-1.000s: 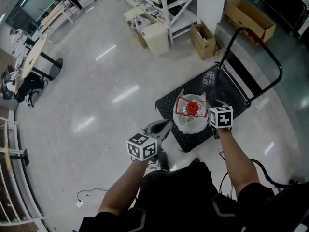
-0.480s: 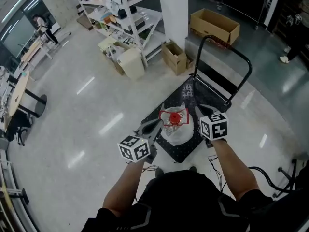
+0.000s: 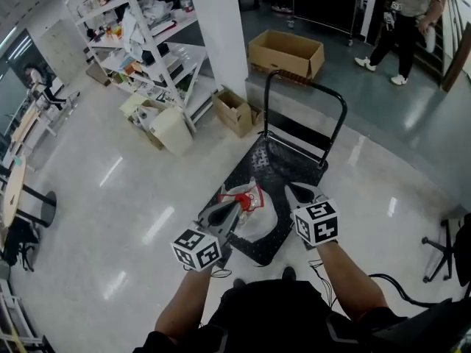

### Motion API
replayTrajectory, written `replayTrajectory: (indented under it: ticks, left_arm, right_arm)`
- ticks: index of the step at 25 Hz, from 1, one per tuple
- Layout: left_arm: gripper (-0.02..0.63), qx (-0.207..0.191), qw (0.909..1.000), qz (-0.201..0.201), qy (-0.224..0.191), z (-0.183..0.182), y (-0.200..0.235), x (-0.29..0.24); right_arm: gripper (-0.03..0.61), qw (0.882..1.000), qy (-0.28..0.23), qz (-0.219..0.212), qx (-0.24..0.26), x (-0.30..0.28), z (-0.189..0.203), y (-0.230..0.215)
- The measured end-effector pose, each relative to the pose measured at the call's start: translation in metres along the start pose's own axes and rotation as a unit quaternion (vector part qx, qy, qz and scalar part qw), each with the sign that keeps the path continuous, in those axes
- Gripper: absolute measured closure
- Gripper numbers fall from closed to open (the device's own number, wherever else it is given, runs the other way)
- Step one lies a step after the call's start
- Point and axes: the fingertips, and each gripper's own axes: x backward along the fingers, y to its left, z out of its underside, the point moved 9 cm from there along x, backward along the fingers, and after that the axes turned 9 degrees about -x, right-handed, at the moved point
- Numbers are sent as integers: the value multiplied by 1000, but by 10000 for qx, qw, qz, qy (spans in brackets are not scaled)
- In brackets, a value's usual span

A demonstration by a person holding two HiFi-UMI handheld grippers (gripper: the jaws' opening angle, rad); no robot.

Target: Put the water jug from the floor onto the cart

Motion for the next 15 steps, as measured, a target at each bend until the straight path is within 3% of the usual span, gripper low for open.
replayTrajectory:
  ticks: [5,9,12,15]
  left_arm:
    - [612,-201,9975,673,78,-11,-23,-39]
    - [612,-452,9908,1272,62,-20,-43,-41]
    - [612,-772,9797,1849,-102,-27,-57,-34]
    - [612,-1035,9625,2497,-211,-16,-81,-15]
  right_arm:
    - [577,9956,-583,651,-335,57,-8,-33]
    - [577,9870,-937,1169,-587,103,3,-26]
    - [577,9773,-1111,1664,-703,134,17,-10]
    - [577,9638,-1211,2157,-994,171,52,14]
